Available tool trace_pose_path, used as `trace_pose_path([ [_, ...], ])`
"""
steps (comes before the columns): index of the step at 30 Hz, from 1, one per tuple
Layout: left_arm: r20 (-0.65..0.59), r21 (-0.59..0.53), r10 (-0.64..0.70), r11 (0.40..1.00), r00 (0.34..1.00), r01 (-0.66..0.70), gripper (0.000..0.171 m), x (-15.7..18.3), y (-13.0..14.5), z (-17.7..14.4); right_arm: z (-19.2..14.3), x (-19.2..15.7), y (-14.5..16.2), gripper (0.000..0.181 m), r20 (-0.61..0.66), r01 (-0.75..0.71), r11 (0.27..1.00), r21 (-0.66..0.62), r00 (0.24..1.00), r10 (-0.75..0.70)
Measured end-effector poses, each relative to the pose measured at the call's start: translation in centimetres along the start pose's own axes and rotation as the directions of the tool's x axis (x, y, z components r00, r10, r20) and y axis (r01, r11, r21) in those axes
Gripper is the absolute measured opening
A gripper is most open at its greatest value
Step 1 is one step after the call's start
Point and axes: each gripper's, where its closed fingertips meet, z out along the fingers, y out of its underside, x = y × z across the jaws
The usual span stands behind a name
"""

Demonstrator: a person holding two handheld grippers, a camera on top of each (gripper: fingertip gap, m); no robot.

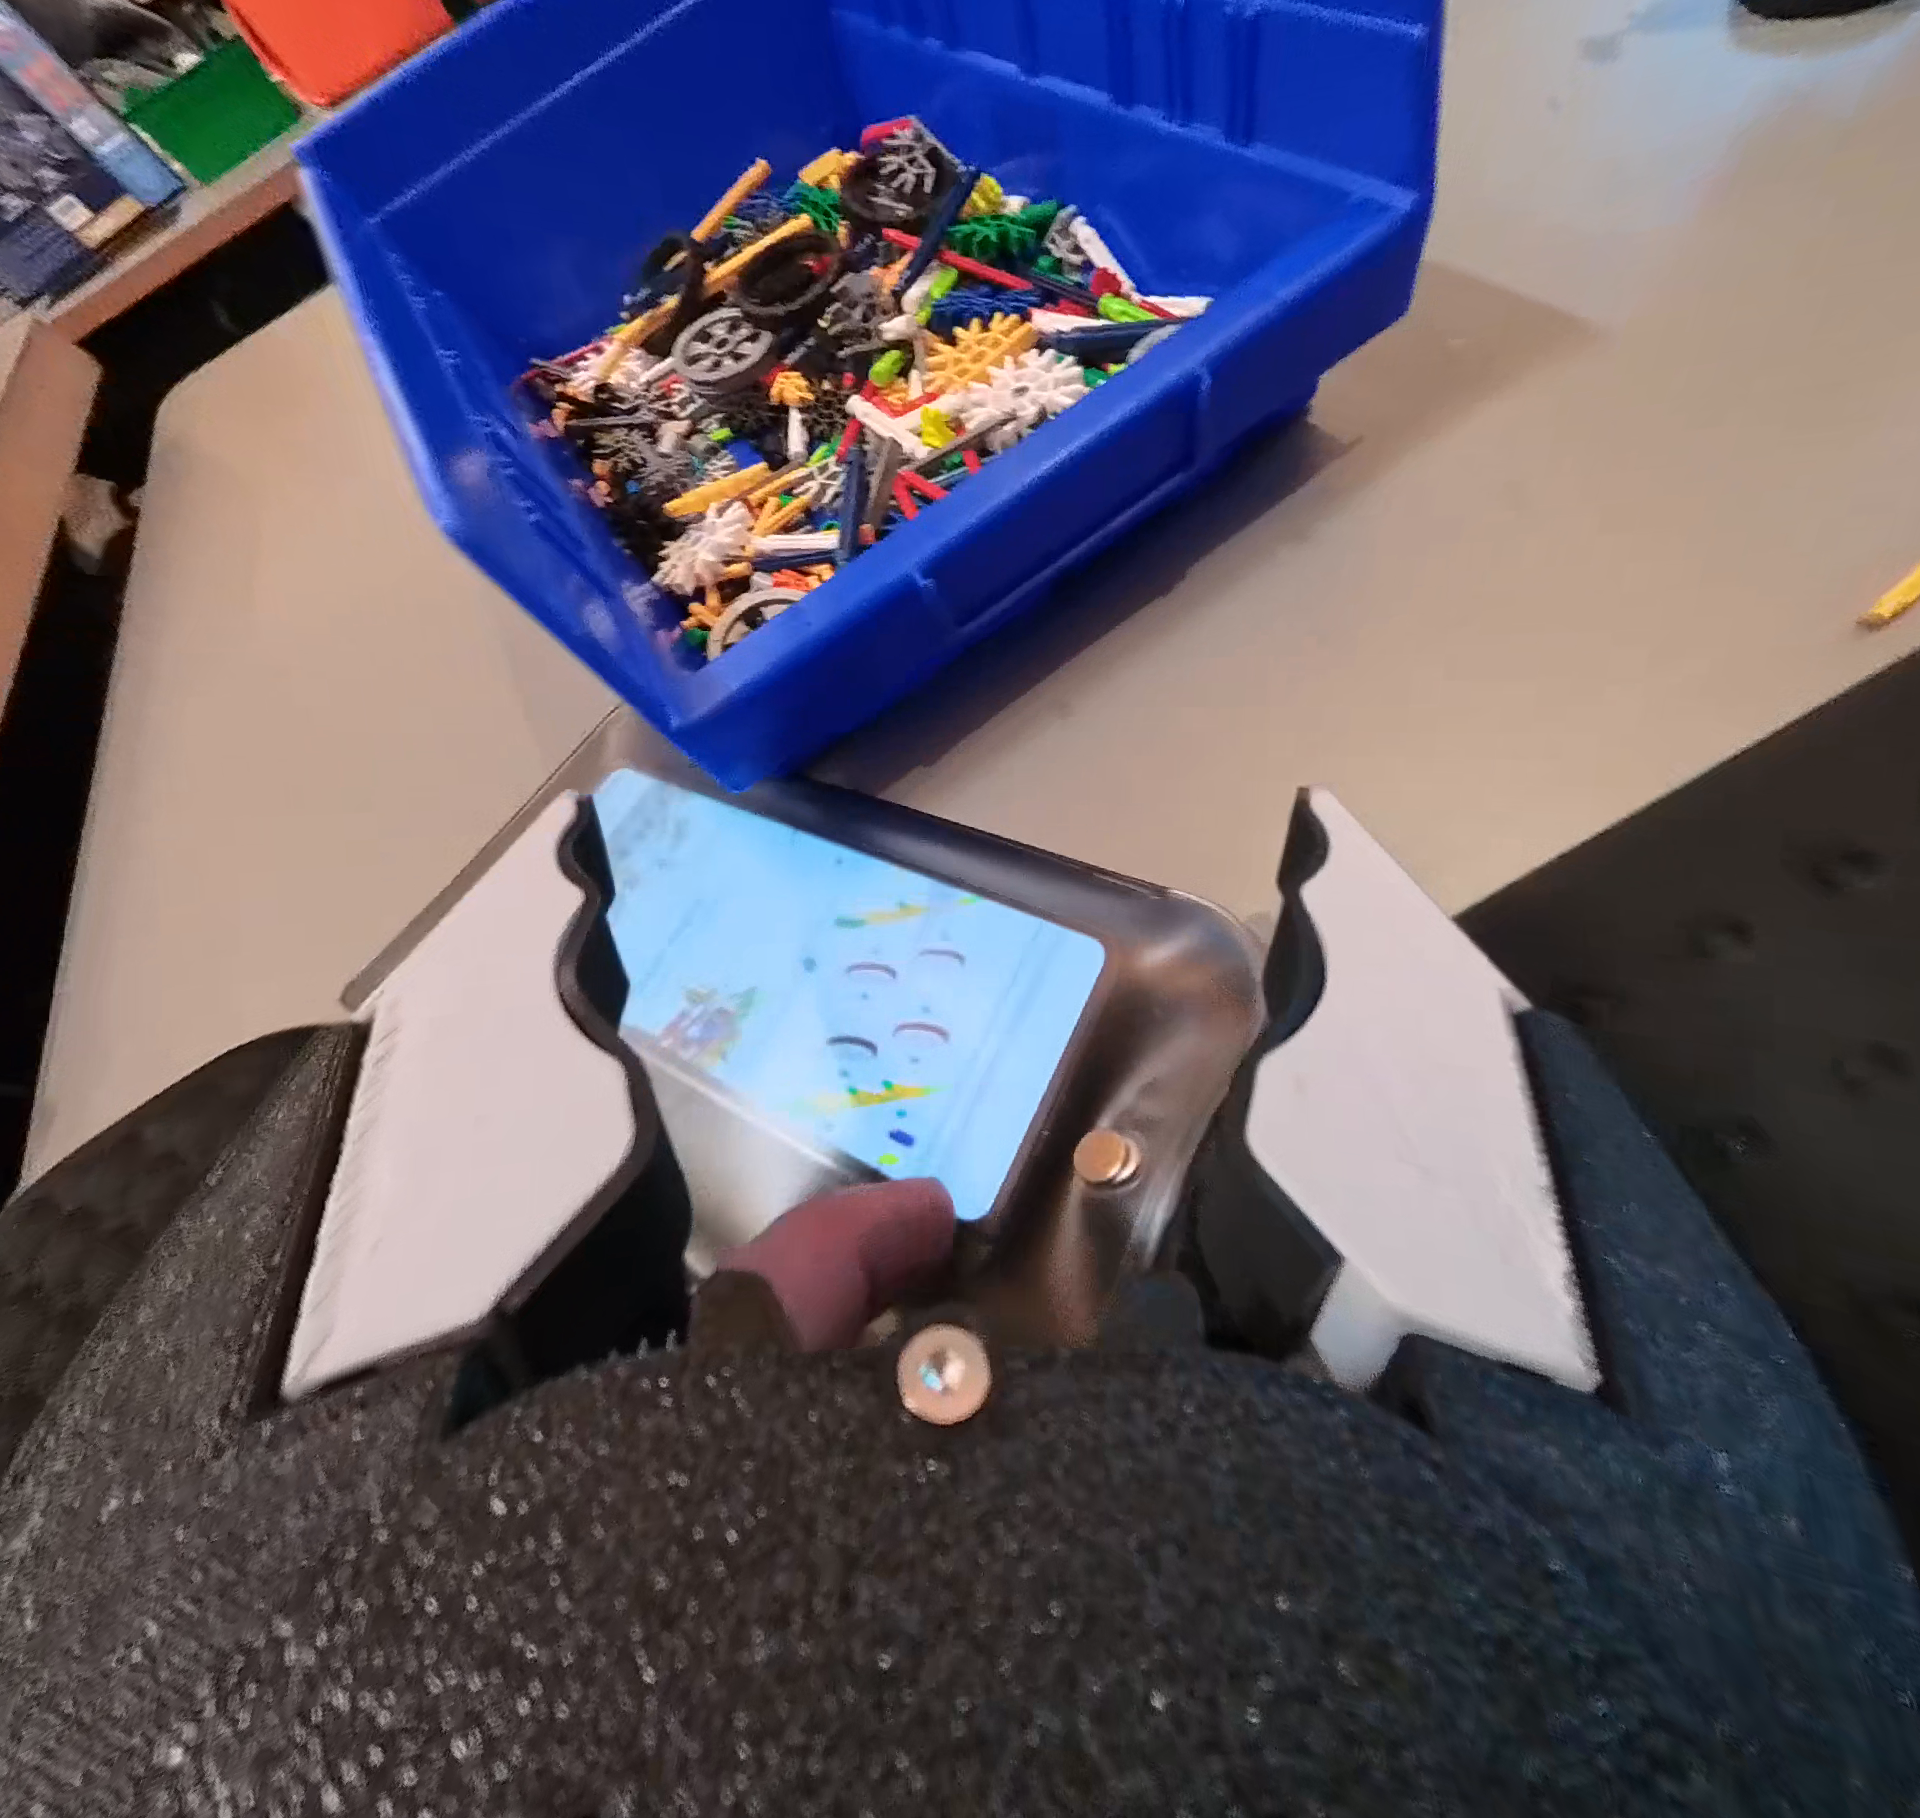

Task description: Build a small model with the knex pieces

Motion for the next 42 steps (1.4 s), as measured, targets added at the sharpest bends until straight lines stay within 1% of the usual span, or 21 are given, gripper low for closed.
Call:
trace_pose_path([
  [2, 0.022, 0.023, -0.019, 1.0, 1.0, 0.019, 0.124, -0.5, -0.1, -0.2, 0.0, -0.1, 0.0, 0.002, 0.002, 0.004, 1.0, -0.002, 1.0, -0.004],
  [4, 0.018, 0.041, -0.021, 0.999, 1.0, 0.02, 0.124, -0.4, -0.4, -0.4, 0.0, -0.1, 0.0, 0.002, 0.003, 0.007, 1.0, -0.003, 1.0, -0.007],
  [7, -0.026, 0.064, 0.016, 0.998, 1.0, -0.014, 0.125, 0.8, -1.0, -0.2, 0.0, -0.1, 0.0, 0.002, 0.004, 0.007, 1.0, -0.003, 1.0, -0.007],
  [9, -0.031, 0.039, 0.048, 0.998, 0.998, -0.047, 0.122, 1.3, -0.7, 0.1, 0.0, -0.1, 0.0, 0.002, 0.004, 0.007, 1.0, -0.003, 1.0, -0.007],
  [11, -0.035, -0.007, 0.051, 0.999, 0.998, -0.051, 0.122, 1.3, 0.2, 0.6, 0.0, -0.2, 0.0, 0.002, 0.005, 0.008, 1.0, -0.004, 1.0, -0.008],
  [24, -0.019, 0.023, 0.01, 1.0, 1.0, -0.01, 0.123, 0.7, -0.2, 0.4, 0.0, -0.3, 0.1, 0.002, 0.011, 0.015, 1.0, -0.007, 1.0, -0.015],
  [42, -0.022, 0.031, 0.001, 1.0, 1.0, -0.001, 0.124, 0.6, -0.3, 0.3, 0.0, -0.5, 0.2, 0.002, 0.017, 0.024, 1.0, -0.013, 1.0, -0.023],
])
